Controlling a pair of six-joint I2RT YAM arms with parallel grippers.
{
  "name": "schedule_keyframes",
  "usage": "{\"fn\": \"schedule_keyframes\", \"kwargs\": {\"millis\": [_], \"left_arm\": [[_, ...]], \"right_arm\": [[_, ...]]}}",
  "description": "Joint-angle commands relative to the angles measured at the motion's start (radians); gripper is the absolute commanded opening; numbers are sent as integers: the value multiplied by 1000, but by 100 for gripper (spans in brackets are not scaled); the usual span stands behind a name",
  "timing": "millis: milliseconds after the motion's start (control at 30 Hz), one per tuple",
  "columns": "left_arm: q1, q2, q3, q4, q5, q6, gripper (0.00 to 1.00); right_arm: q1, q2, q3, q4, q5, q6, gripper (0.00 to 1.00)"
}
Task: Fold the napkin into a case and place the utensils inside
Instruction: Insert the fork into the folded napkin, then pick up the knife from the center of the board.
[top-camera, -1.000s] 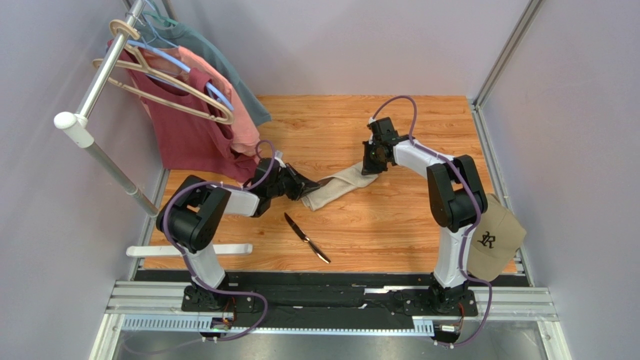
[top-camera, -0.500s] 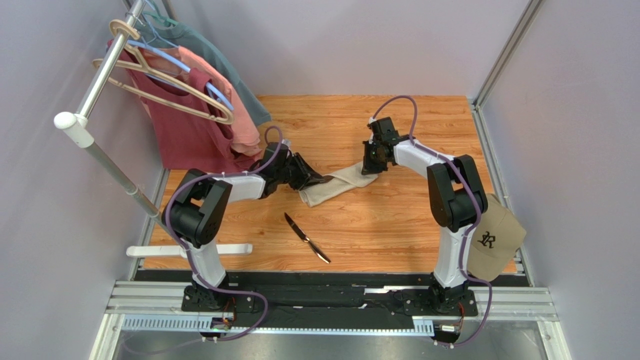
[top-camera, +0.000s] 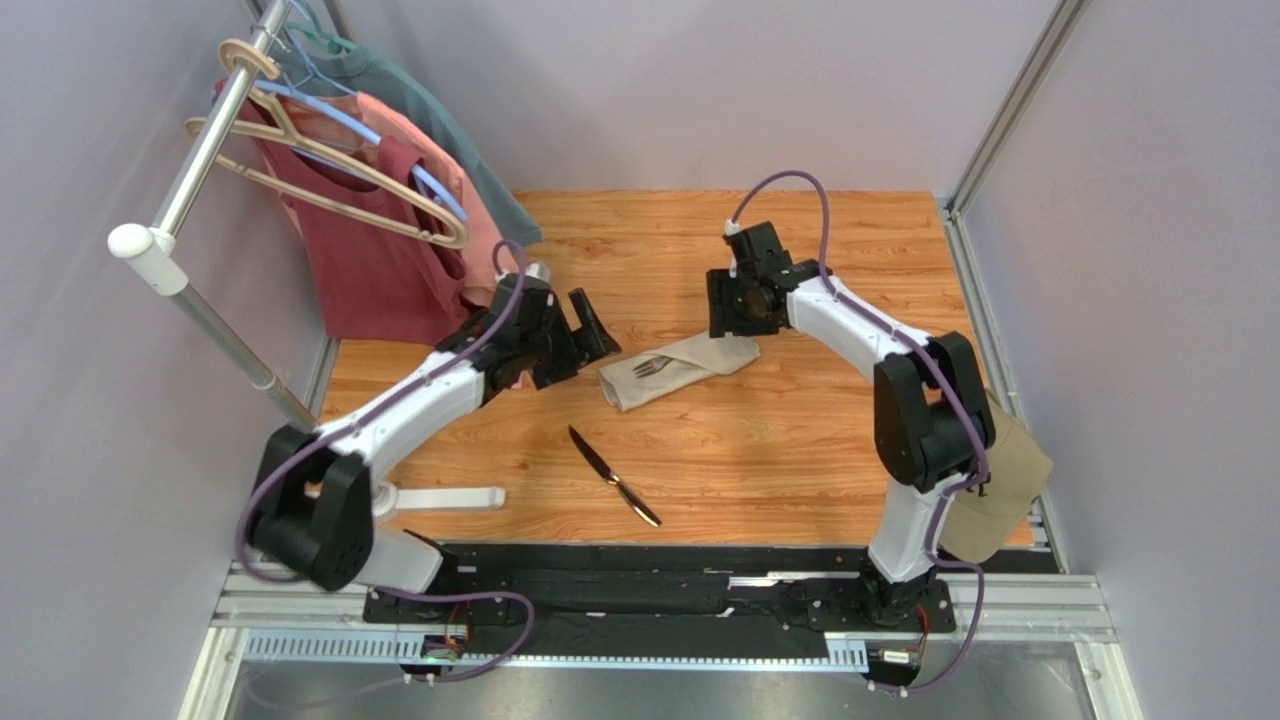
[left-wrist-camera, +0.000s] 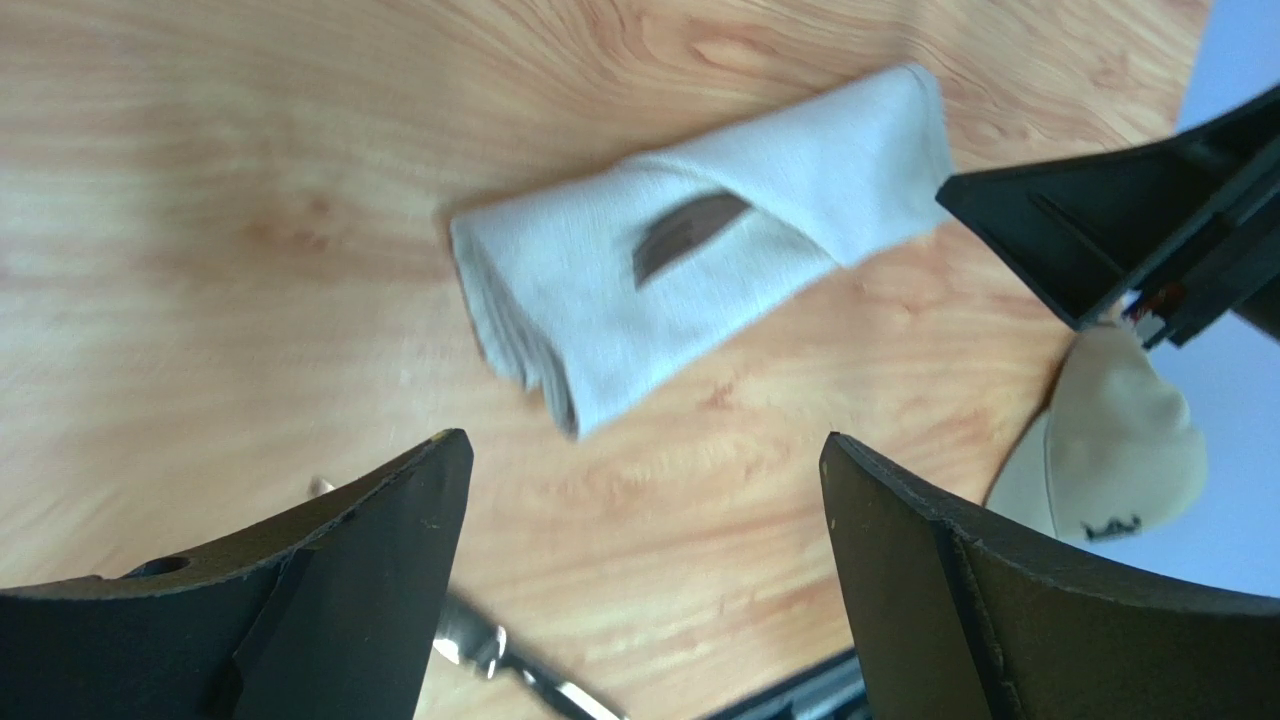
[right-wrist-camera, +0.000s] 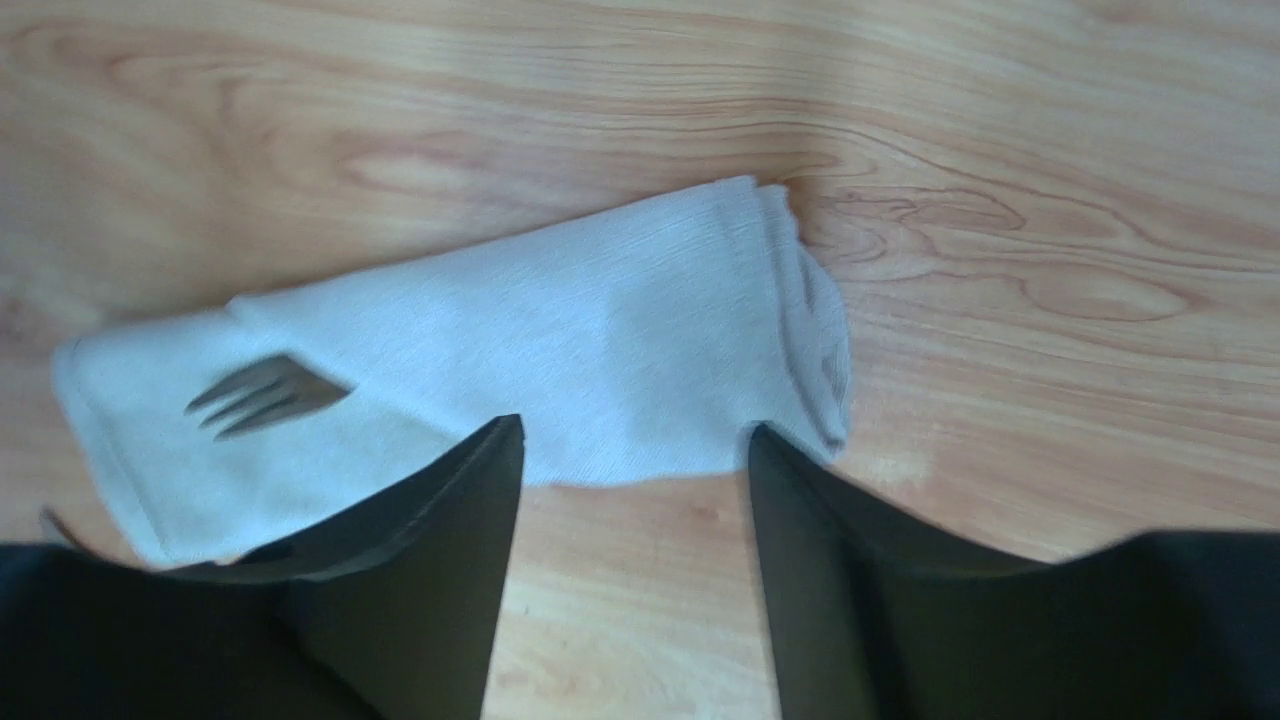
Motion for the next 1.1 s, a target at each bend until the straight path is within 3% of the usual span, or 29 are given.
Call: {"fn": "schedule_keyframes", "kwargs": {"millis": [0,133,233,267,467,700,967,1000,1067], "left_arm": [[-10,-234,-103,-187,-38,102,94],[-14,-493,-160,-355,-6,156,91],[-14,-602,-136,-504,-36,197,91],[-14,-620,-128,-530,-30,212,91],[-14,-699,-81,-711,-94,147,87],[-14,-807,-84,-767,-131,90,85],[-14,-747,-84,-819,-168,24,83],[-14,-721,-84,-824,-168,28,84],[-14,-703,-94,-824,-176,24,85]], "right_arm": [[130,-183,17,-99,99,-69,65],[291,-304,-110,-109,81,-62,66],[456,-349,-202,-86,41,-51,67],[531,-346,-215,-82,38,-46,68],[713,-247,-230,-43,84,-8,66],[780,-85,-190,5,141,-2,54],[780,33,-153,33,147,-57,42],[777,62,-149,33,136,-81,40],[776,94,-137,2,130,-97,25]]}}
